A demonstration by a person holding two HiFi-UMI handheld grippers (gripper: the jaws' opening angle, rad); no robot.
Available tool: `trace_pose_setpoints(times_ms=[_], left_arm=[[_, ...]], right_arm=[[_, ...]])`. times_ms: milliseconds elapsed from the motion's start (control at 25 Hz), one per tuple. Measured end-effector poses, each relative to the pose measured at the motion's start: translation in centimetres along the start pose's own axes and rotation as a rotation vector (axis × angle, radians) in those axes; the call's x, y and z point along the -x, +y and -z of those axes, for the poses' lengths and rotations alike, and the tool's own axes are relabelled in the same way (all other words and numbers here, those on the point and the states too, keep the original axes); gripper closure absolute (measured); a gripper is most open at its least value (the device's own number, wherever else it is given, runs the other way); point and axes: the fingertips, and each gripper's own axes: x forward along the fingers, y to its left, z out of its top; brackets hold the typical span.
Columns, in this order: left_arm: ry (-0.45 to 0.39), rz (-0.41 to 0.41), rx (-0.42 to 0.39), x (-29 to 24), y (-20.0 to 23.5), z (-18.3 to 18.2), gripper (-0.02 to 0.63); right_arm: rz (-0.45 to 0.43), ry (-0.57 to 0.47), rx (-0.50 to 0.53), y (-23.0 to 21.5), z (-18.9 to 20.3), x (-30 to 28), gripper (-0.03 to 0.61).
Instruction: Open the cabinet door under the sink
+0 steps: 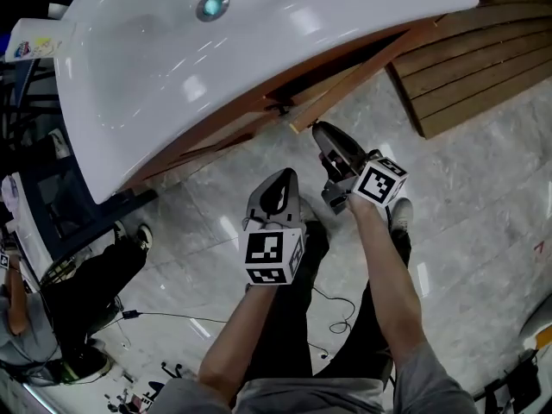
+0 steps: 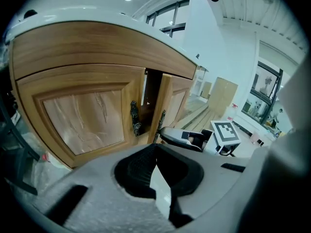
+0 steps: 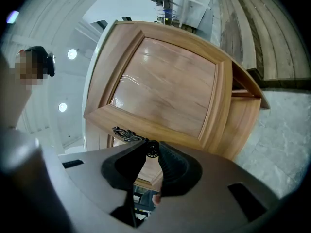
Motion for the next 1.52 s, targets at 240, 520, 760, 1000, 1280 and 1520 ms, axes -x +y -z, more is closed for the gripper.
trace_pose_setpoints(times_ms=[240, 520, 760, 1000, 1280, 1520], left_arm=[[-0.002, -0.073, 0.062, 0.7, -3.8, 2.0, 0.606], [-0.017, -0.142, 0.107, 0.4, -8.9, 4.1, 0.606], [-0.028, -0.182, 0.14, 0.2, -11.9, 5.2, 0.606], [-0.027, -0.201, 0.154, -0.4, -14.8, 5.6, 0.606], [-0.016, -0.167, 0.161, -2.3, -18.9, 6.0, 0.606], [-0.016, -0.115, 0.134, -4.3, -22.8, 5.2, 0.606]], right_arm=[[-0.041, 0.122, -0.002, -0.2, 0.3, 3.7, 0.492], [-0.098, 0.258, 0.016, -0.3, 0.0, 7.4, 0.492], [-0.128, 0.317, 0.019, -0.6, -0.4, 9.9, 0.492], [-0.149, 0.365, -0.003, -1.1, -1.4, 13.3, 0.492], [-0.156, 0.392, 0.012, -2.6, -4.2, 18.1, 0.492], [-0.125, 0.34, 0.022, -4.2, -7.5, 21.6, 0.492]])
